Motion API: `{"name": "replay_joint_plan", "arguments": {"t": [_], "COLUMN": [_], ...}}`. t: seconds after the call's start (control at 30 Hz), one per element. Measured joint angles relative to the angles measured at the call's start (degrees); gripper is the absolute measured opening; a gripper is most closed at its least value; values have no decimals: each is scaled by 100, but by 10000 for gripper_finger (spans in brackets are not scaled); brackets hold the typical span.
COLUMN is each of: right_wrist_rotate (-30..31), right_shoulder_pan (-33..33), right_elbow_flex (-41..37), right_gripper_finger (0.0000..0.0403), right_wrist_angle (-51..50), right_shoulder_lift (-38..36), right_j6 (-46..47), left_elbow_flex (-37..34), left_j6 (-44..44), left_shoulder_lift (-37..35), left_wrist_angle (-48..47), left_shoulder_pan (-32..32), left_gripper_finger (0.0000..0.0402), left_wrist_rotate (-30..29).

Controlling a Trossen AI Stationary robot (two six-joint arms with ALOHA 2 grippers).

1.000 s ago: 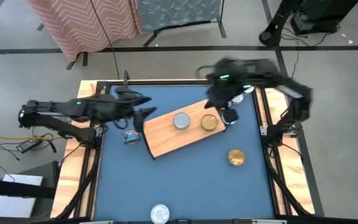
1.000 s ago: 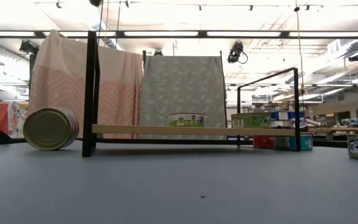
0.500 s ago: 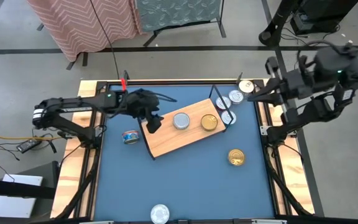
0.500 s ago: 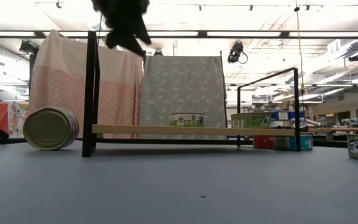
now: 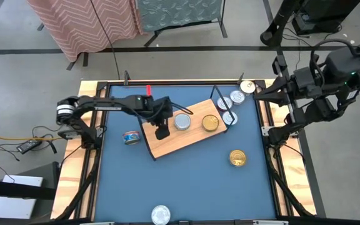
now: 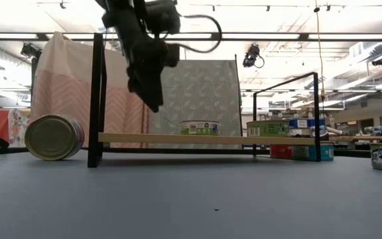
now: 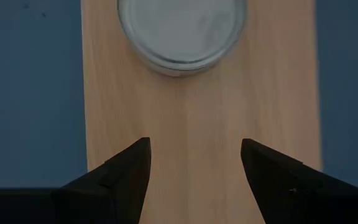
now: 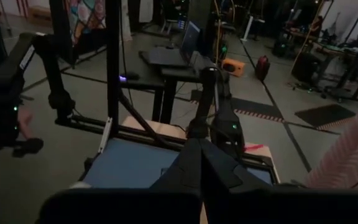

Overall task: Stack canned seafood by type on shelf
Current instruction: Put the green tuna can on the shelf

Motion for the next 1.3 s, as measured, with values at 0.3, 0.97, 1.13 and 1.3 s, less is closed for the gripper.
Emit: {"name": "replay_joint_plan", "arguments": {"t": [0.3, 0.97, 1.13, 1.3], "right_wrist_rotate": [-63, -267, -353, -372], "right_shoulder_pan": [0, 0, 0, 18], "right_elbow_flex": [-12, -12, -12, -12], "right_gripper_finger": [6, 6, 7, 7], "right_wrist_angle": [0, 48, 51, 87], "right_shoulder_lift": [44, 161, 171, 169], "right_j6": [91, 92, 91, 152], "left_elbow_flex": [0, 520, 1156, 1946], "left_j6": [-1, 318, 447, 900], "left_shoulder_lift": [572, 1116, 1563, 2008], "left_wrist_angle": [637, 1651, 1572, 324], "left_shoulder_pan": [80, 462, 488, 444], "left_gripper_finger": [252, 252, 252, 252], "left_wrist_rotate": [48, -505, -310, -452]}}
